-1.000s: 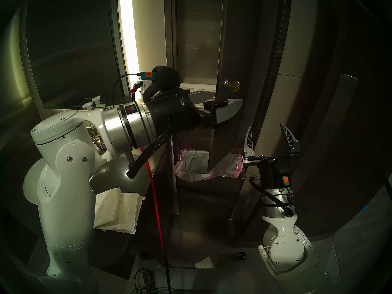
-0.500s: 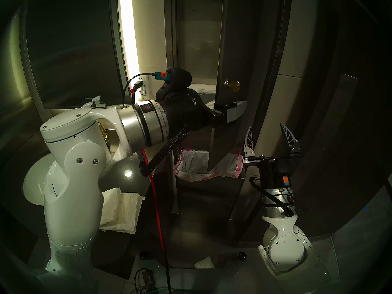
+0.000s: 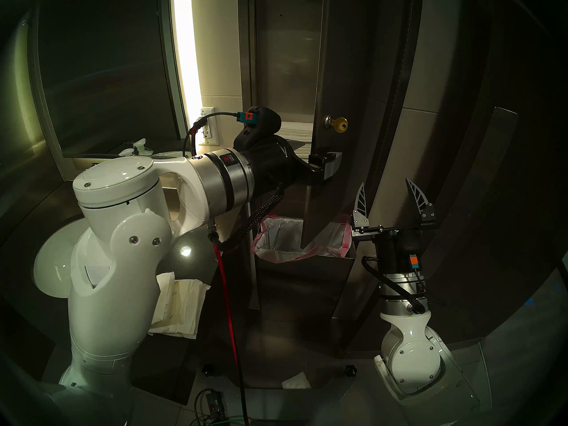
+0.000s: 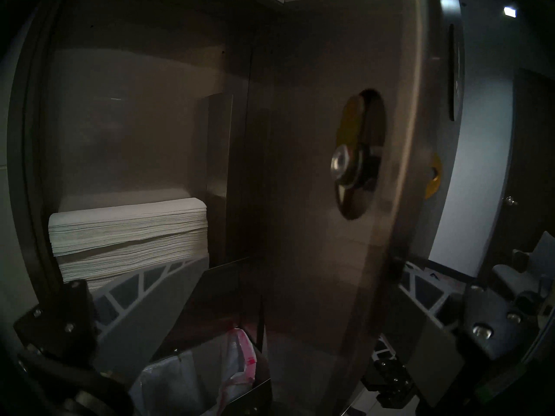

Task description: Twist key and close towel dispenser

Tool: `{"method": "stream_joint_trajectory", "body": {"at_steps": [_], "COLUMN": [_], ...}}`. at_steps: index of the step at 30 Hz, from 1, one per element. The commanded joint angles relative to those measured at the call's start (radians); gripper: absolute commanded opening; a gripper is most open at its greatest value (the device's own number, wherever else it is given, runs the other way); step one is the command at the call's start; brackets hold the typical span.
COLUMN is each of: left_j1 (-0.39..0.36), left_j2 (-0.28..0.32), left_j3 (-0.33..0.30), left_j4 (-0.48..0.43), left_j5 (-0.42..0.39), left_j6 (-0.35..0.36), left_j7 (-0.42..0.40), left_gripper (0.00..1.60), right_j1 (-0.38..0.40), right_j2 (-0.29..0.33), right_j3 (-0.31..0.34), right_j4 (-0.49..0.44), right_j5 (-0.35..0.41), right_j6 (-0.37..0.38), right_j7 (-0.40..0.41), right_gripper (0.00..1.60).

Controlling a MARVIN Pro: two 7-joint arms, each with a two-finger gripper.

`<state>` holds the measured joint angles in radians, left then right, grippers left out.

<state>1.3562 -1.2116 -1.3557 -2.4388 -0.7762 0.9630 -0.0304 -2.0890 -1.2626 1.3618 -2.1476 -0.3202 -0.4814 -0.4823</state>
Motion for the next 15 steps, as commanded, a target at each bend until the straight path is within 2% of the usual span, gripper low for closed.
{"method": "stream_joint_trajectory", "body": {"at_steps": [1, 4, 15], "left_j1": [-0.044, -0.068, -0.061], "left_j2": [0.031, 0.079, 0.127], "left_j3": [0.023, 0.051, 0.088], "left_j4": [-0.005, -0.005, -0.005], "left_j5": [0.009, 0.058, 0.11], "left_j6": [-0.003, -0.003, -0.003], "left_j7": [0.056, 0.093, 0.243], "left_gripper": [1.6, 1.6, 1.6], "right_j1": [0.004, 0.005, 0.005], "right_j2": [0.0, 0.0, 0.003], "right_j3": [0.002, 0.002, 0.0], "right_j4": [-0.014, -0.013, -0.014], "right_j5": [-0.001, 0.0, 0.0], "right_j6": [0.001, 0.001, 0.003], "right_j7": [-0.001, -0.001, -0.004], "right_gripper": [1.6, 1.6, 1.6]}}
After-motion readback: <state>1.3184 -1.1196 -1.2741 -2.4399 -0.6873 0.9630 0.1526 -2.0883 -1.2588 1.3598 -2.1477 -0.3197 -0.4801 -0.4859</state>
